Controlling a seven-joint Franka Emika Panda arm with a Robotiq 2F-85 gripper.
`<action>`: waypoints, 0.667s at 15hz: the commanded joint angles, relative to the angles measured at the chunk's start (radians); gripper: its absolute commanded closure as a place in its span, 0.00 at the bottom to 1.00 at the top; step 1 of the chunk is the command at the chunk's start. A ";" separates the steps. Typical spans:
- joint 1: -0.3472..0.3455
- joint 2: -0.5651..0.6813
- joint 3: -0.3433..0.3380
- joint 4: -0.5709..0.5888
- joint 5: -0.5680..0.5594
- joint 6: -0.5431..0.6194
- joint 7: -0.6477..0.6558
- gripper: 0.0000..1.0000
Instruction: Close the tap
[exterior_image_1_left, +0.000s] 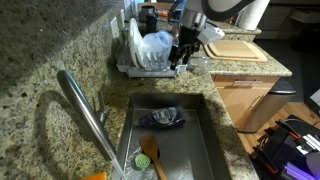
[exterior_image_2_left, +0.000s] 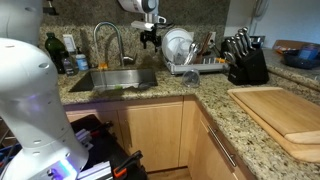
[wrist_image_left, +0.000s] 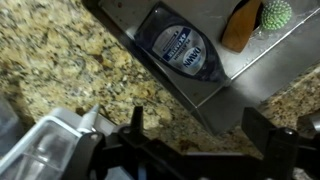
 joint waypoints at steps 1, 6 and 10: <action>0.050 0.195 -0.003 0.254 -0.045 -0.018 -0.111 0.00; 0.059 0.126 -0.016 0.151 -0.019 -0.002 -0.057 0.00; 0.071 0.305 0.021 0.354 0.005 -0.004 -0.177 0.00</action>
